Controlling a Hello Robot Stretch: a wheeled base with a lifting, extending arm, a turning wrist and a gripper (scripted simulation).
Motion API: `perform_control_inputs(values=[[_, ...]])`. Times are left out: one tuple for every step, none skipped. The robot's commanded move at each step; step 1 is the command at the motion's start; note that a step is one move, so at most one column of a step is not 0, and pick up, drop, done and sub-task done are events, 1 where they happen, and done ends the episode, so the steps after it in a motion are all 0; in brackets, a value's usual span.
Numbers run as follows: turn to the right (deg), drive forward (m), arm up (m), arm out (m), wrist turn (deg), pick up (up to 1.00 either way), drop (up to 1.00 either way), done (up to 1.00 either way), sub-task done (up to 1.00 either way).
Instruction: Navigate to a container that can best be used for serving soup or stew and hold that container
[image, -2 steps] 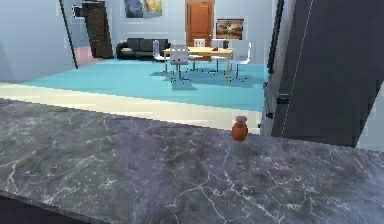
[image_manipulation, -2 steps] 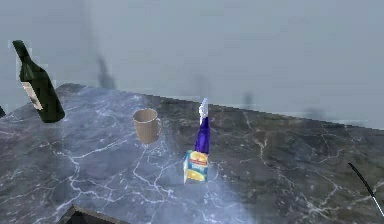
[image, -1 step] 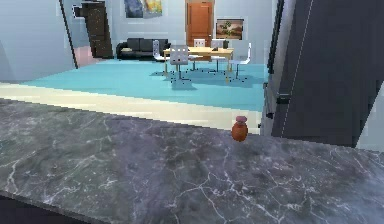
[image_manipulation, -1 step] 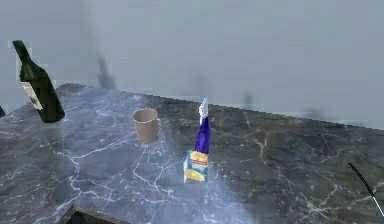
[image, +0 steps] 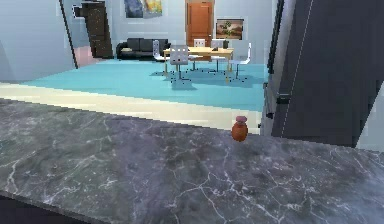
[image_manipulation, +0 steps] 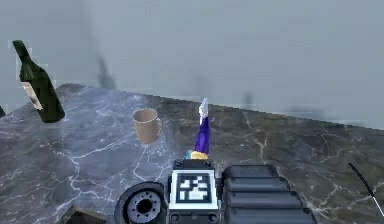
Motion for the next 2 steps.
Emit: perform_control_inputs(values=[[0.0,0.00,0.00,0.28,0.0,0.00,0.00,0.00,0.00],[0.0,0.00,0.00,0.00,45.0,0.00,0.00,0.00,0.00]])
